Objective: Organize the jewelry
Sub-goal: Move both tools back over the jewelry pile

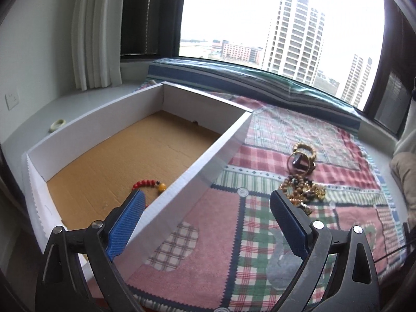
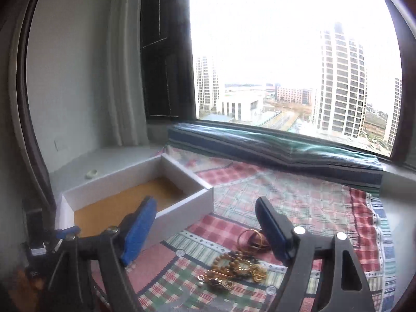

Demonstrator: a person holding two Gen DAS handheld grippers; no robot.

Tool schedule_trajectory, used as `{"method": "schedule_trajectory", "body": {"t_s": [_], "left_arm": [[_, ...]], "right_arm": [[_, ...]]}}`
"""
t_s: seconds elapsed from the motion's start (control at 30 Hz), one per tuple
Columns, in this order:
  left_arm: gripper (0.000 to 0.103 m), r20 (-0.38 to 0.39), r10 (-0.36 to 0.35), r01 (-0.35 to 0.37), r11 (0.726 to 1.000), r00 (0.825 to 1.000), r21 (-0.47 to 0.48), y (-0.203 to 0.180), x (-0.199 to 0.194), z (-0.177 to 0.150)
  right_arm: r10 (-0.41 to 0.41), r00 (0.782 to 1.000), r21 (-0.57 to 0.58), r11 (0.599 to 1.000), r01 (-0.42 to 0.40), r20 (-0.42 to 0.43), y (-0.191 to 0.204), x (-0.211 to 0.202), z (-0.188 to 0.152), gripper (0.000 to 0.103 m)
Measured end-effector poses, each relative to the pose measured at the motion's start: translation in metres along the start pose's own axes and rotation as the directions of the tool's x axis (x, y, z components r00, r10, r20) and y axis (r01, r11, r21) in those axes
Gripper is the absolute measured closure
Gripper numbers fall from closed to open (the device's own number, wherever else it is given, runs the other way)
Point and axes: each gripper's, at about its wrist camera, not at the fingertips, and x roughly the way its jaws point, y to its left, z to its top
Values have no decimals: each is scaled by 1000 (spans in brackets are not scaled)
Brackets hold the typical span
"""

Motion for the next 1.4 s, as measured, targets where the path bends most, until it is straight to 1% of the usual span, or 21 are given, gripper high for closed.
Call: {"method": "schedule_trajectory", "body": {"t_s": [0.03, 0.1, 0.17, 0.2, 0.23, 0.3, 0.33, 0.4, 0.43, 0.47, 0.53, 0.6, 0.63, 0.7, 0.77, 0.83, 0.9, 1.1, 1.2, 1.4], "left_arm": [[6, -4, -7, 7, 1000, 1000, 23, -9, 2, -1], [6, -14, -16, 17, 997, 1000, 72, -26, 7, -7], [6, -37, -33, 37, 993, 999, 110, -44, 11, -18], [6, -59, -44, 51, 991, 997, 122, -52, 14, -25], [6, -92, -55, 67, 989, 994, 134, -60, 18, -32], [6, -177, -82, 112, 980, 981, 167, -76, 27, -47], [6, -202, -79, 117, 975, 976, 187, -84, 31, -55], [5, -203, -27, 71, 974, 979, 214, -98, 33, -69], [4, -201, -8, 54, 973, 980, 225, -103, 34, -75], [4, -193, -7, 52, 971, 981, 232, -107, 31, -81], [4, -187, -22, 66, 971, 982, 232, -111, 26, -89], [4, -191, -49, 93, 970, 980, 226, -114, 24, -94], [4, -200, -52, 97, 969, 979, 225, -116, 25, -94], [4, -212, -53, 102, 968, 976, 227, -119, 28, -95], [4, -219, -51, 101, 969, 974, 225, -122, 32, -95], [4, -231, -48, 98, 973, 972, 211, -124, 37, -96], [4, -247, -53, 104, 974, 968, 199, -124, 41, -96], [4, -270, -28, 81, 979, 963, 185, -122, 50, -99], [4, -288, -40, 92, 981, 957, 170, -122, 55, -99], [4, -308, -38, 100, 977, 951, 188, -130, 61, -104]], "right_arm": [[-23, 1000, -24, 999, 23, 20, -9, -16, -1, 23], [-95, 994, -63, 993, 98, 48, -26, -42, -3, 22], [-138, 986, -75, 987, 145, 91, -41, -65, -12, 13], [-145, 983, -78, 985, 154, 111, -48, -74, -19, 3], [-159, 980, -80, 982, 169, 122, -52, -80, -29, 0], [-198, 974, -79, 975, 207, 108, -55, -81, -51, 0], [-203, 976, -73, 975, 208, 76, -56, -76, -64, 0], [-181, 983, -31, 983, 180, -38, -56, -60, -98, 0], [-173, 980, -1, 985, 174, -98, -54, -50, -115, 0], [-170, 974, 29, 984, 177, -149, -51, -41, -132, 0], [-162, 961, 87, 979, 185, -225, -47, -25, -165, 0], [-147, 944, 128, 973, 192, -295, -42, -7, -187, 0], [-142, 936, 145, 970, 197, -323, -41, -4, -196, 0], [-130, 927, 170, 965, 200, -351, -43, -6, -209, 0], [-149, 926, 165, 962, 217, -348, -42, -13, -213, 0], [-189, 922, 149, 956, 251, -339, -44, -18, -210, 0], [-204, 919, 149, 952, 266, -336, -47, -17, -207, 0], [-189, 915, 171, 950, 263, -355, -51, -7, -209, 0], [-172, 913, 184, 950, 254, -371, -52, -2, -215, 0], [-157, 912, 204, 947, 248, -379, -56, 2, -219, 0]]}}
